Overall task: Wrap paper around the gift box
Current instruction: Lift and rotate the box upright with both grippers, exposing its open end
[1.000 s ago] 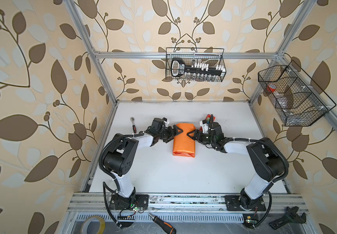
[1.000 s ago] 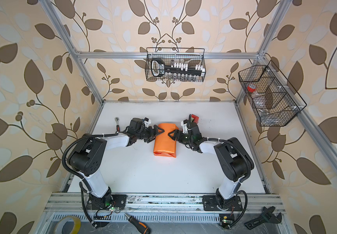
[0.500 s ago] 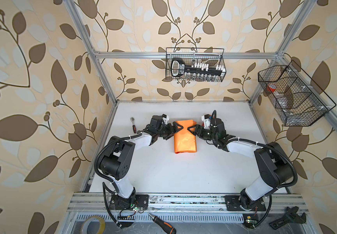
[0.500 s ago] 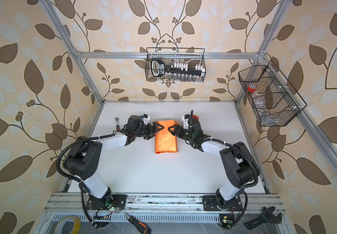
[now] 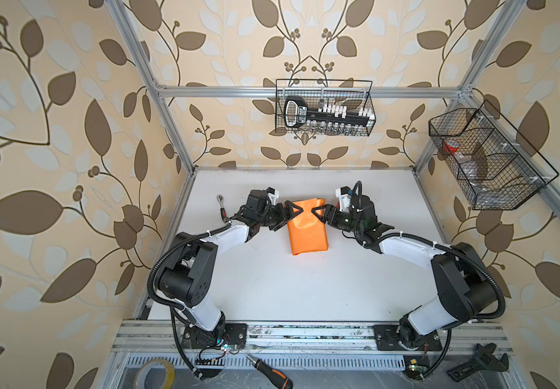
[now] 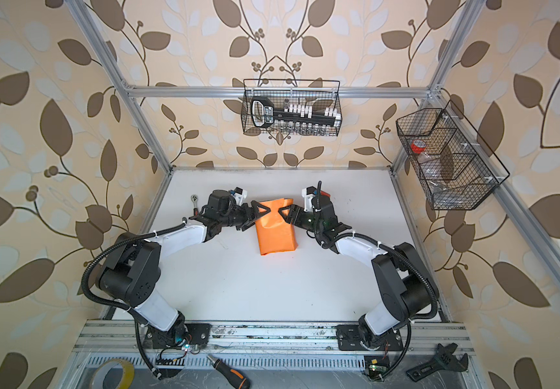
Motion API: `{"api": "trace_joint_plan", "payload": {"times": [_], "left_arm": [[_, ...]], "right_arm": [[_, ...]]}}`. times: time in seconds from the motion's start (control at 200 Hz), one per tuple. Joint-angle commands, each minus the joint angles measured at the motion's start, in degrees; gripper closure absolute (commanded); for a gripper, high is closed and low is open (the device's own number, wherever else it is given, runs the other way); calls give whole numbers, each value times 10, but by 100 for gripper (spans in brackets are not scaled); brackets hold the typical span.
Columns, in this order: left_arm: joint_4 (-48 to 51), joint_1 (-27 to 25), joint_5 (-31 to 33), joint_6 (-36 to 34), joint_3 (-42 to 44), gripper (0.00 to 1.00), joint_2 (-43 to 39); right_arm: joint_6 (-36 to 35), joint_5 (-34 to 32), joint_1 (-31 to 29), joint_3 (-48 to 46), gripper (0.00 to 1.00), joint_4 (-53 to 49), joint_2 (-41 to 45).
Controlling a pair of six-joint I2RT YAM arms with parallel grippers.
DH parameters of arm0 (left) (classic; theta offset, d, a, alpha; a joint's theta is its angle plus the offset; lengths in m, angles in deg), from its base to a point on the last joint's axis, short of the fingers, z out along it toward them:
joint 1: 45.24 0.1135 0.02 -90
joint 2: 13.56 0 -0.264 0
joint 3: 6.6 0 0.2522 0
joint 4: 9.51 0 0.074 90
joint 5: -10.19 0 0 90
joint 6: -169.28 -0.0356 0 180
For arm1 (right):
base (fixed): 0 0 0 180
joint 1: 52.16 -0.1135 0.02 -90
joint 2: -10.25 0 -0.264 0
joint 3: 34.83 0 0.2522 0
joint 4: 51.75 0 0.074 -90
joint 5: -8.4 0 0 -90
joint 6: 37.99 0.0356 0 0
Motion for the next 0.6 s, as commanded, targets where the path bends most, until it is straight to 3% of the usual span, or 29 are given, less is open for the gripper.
{"api": "trace_joint_plan", "payload": {"times": [0.0, 0.595], "left_arm": [[-39, -14, -50, -12, -14, 11, -42], [24, -97, 53, -113, 32, 16, -109]], "right_arm": [[9, 25, -25, -1, 28, 16, 12], [-22, -75, -80, -117, 34, 66, 81]]}}
